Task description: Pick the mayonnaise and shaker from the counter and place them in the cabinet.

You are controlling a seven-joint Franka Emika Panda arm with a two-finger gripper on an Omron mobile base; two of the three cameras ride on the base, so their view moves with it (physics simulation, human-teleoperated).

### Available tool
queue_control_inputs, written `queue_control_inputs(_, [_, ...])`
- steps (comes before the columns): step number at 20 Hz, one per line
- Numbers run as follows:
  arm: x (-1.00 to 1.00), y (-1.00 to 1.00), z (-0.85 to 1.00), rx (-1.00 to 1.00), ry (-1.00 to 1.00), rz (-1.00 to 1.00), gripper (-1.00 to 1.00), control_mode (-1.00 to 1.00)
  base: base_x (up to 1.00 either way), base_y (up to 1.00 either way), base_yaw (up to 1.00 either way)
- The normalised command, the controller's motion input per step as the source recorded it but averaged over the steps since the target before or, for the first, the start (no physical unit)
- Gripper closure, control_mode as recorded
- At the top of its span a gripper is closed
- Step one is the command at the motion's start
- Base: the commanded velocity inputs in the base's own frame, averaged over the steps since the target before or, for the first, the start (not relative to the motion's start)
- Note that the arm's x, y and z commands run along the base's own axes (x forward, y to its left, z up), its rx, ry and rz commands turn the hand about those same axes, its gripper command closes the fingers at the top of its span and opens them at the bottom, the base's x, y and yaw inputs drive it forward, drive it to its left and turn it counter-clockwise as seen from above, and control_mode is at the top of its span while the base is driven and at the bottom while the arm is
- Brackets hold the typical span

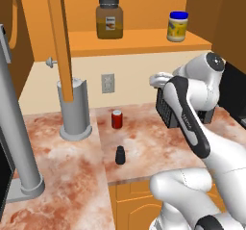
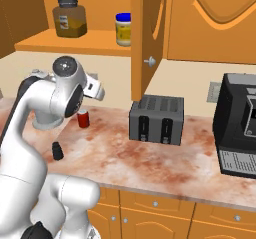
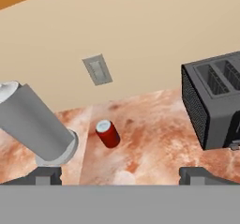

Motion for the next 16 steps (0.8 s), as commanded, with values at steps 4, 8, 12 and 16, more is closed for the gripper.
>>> queue_control_inputs(4, [-0.11,0.34,-0.53,0.00,0.10,0.13,-1.00,-1.00,0.00,0.00,0.00])
queue_control_inputs(8, [-0.14,0.27,-0.36,-0.01,0.09,0.12,-1.00,-1.00,0.00,0.00,0.00])
queue_control_inputs(12, [-0.29,0.16,-0.16,0.00,0.06,0.11,-1.00,-1.00,0.00,0.00,0.00])
queue_control_inputs(16, [-0.32,0.08,-0.15,0.00,0.08,0.09,-1.00,-1.00,0.00,0.00,0.00])
